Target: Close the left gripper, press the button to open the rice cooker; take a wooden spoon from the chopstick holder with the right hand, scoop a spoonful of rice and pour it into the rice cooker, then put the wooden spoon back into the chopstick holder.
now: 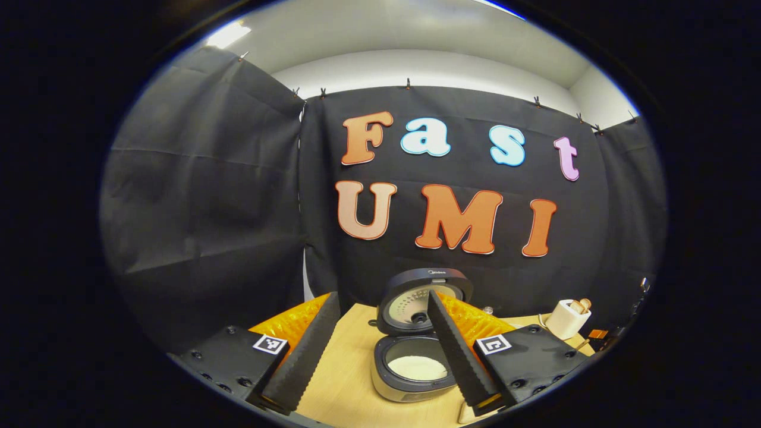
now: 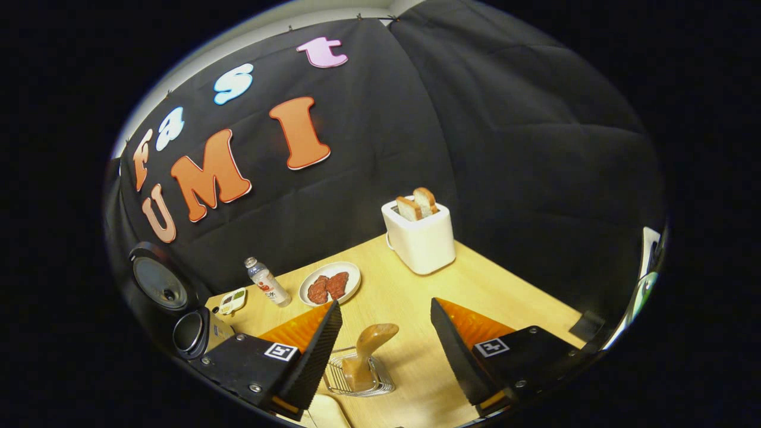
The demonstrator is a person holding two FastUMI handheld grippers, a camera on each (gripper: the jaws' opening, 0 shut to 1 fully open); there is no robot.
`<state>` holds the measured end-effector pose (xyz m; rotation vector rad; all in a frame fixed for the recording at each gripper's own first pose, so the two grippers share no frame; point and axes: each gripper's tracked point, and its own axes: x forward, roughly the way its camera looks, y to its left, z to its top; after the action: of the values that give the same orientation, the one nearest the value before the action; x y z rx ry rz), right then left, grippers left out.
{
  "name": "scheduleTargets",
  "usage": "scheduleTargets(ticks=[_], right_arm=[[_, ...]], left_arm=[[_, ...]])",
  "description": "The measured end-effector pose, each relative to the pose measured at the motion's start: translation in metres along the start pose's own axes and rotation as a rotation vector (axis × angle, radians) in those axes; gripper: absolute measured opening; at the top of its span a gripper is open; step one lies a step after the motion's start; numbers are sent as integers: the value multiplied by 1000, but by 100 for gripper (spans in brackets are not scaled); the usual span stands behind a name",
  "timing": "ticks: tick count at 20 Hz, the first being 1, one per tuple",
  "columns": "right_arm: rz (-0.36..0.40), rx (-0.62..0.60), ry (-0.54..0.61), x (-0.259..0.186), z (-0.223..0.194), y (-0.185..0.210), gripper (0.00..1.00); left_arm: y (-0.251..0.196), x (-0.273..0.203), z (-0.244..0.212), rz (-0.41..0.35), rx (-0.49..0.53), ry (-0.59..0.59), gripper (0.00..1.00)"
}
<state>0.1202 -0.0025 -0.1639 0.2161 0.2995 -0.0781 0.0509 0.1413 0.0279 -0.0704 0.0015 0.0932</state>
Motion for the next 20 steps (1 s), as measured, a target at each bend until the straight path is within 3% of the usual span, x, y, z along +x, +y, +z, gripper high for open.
scheduleTargets(ticks=[5,9,15,20], right_arm=[[-18,-148,-80,-35,66,16,95],[13,-255,-147,-77,108,41,95],[56,-230,-198,-112,136,72,95],[72,-205,-216,-127,138,85,95]], left_arm=[[-21,40,2,-32,-20,12,99],[-36,84,20,-48,11,10,99],[-83,164,55,-134,26,-2,99],[-104,246,48,-152,45,62,98]])
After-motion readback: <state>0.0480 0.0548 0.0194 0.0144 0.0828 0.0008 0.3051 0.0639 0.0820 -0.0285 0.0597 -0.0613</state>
